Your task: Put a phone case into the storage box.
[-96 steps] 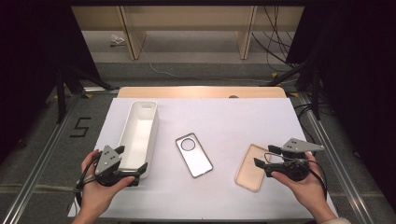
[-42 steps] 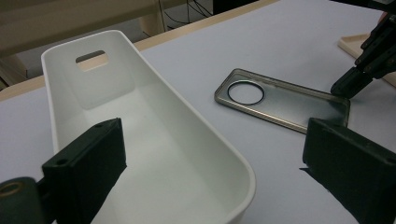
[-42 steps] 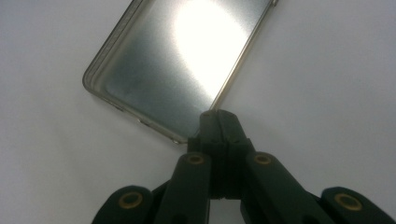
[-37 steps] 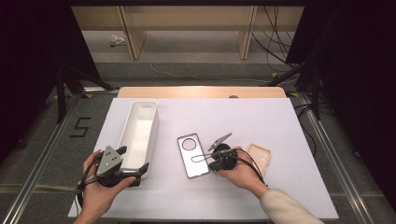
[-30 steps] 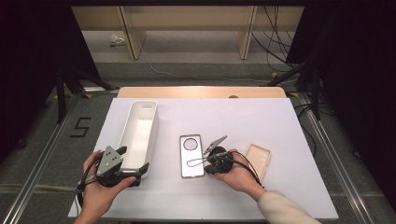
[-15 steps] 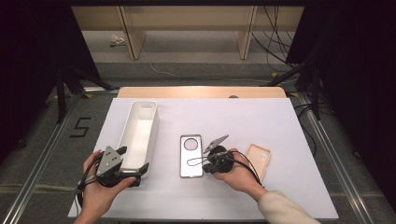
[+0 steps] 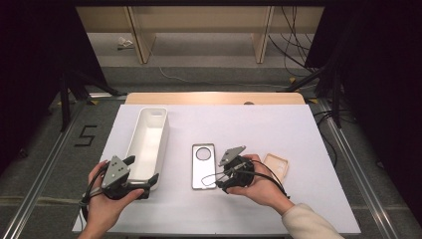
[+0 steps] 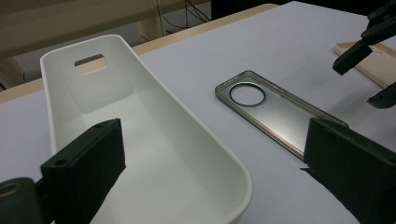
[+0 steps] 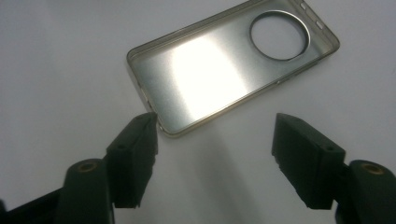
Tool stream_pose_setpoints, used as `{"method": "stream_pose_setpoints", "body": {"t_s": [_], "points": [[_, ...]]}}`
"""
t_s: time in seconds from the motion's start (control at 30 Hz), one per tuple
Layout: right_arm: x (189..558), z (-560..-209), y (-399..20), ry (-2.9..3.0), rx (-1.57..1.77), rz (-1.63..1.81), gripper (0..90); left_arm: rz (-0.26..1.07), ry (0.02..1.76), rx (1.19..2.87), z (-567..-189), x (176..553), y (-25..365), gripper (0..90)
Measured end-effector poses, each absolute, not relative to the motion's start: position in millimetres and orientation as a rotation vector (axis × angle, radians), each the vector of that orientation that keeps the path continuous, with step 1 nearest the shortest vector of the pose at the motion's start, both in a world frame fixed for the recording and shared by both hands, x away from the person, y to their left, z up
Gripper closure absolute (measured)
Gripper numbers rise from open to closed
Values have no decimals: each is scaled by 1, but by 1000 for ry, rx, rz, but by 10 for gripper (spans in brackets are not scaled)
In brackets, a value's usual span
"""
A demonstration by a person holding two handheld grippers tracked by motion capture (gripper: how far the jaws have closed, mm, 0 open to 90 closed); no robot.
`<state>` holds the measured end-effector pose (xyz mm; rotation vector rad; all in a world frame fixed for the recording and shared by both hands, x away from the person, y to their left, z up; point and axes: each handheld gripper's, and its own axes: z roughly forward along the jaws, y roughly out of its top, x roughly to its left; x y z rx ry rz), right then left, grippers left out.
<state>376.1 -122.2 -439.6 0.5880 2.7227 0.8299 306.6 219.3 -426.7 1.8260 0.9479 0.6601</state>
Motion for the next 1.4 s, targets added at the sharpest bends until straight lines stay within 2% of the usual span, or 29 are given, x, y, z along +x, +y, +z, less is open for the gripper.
{"method": "stream_pose_setpoints", "body": {"t_s": [0.13,0.2,0.5,0.83,1.4], "points": [[373,-437,-123,2735,529,800,232,662,949,1825,-426,307,219,49],[373,-437,-123,2738,521,771,157,660,948,1827,-427,307,219,49],[370,-436,-111,2770,398,666,197,656,946,1827,-427,307,219,49],[372,-444,-76,2810,171,525,239,653,944,1826,-427,307,219,50],[382,-457,-45,2841,66,367,274,649,939,1827,-427,307,218,50]]}}
